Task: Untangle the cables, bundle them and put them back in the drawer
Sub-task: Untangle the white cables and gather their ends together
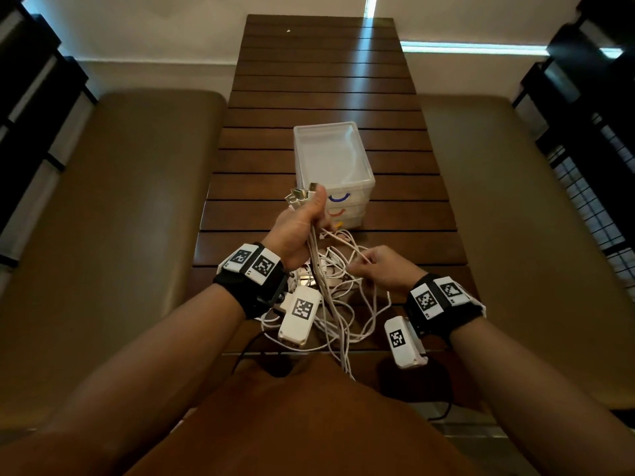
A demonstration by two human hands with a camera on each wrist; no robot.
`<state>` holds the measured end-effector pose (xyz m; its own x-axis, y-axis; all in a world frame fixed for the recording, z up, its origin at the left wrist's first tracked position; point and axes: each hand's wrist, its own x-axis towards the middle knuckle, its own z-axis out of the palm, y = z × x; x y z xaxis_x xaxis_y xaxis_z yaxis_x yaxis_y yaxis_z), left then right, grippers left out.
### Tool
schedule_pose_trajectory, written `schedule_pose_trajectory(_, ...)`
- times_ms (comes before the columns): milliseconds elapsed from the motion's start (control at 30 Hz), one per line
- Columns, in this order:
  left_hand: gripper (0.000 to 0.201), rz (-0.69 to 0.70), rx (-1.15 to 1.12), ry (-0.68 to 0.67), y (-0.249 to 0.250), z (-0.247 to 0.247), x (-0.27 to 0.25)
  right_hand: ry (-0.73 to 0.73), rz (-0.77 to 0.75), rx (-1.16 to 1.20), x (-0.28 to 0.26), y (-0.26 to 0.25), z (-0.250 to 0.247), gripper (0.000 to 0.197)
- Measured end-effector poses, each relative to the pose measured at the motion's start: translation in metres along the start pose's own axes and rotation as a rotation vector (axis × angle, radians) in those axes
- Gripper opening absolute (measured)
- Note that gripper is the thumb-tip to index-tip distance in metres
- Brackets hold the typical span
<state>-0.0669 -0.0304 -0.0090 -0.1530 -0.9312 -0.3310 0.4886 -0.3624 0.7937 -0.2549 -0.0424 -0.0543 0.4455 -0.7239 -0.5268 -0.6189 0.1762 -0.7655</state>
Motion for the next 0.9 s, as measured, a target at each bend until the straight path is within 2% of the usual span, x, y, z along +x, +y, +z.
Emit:
schedule_pose_trajectory(67,0.047,0.015,-0.046,-0.085,0.010,0.003,-0.003,-0.023,0.077,-0.101,0.000,0.018,-0.004,0.028)
schedule_pose_trajectory(133,0.046,0.000,-0.044,-0.113,0.020,0.003,-0.008,0.023,0.123,-0.129,-0.002,0.038,-0.008,0.031)
schedule_pose_trajectory(233,0.035,-0.021,-0.012,-0.115,0.027,0.000,-0.017,0.239,0.181,-0.112,-0.006,0.057,-0.017,0.036)
schedule_pose_trajectory(300,0.022,-0.054,0.017,-0.114,0.027,-0.002,-0.021,0.344,0.195,-0.204,-0.010,0.054,-0.020,0.049)
schedule_pose_trajectory(400,0.027,-0.140,0.030,-0.118,0.022,-0.003,-0.018,0.393,0.095,-0.374,-0.016,0.032,-0.022,0.052)
schedule_pose_trajectory(533,0.029,-0.179,0.162,-0.099,0.009,0.006,-0.011,0.408,-0.233,-0.219,-0.023,-0.002,-0.024,0.036)
schedule_pose_trajectory(633,0.025,-0.183,0.259,-0.073,-0.001,0.018,-0.006,0.367,-0.372,-0.216,-0.034,-0.025,-0.026,0.031)
schedule_pose_trajectory(700,0.020,-0.208,0.246,-0.033,-0.004,0.026,-0.001,0.321,-0.401,-0.249,-0.039,-0.033,-0.030,0.032)
schedule_pose_trajectory(800,0.015,-0.218,0.218,0.030,-0.007,0.030,0.004,0.252,-0.383,-0.234,-0.046,-0.036,-0.037,0.021)
schedule_pose_trajectory(900,0.010,-0.207,0.191,0.130,-0.009,0.027,0.007,0.288,-0.384,-0.231,-0.052,-0.035,-0.043,0.021)
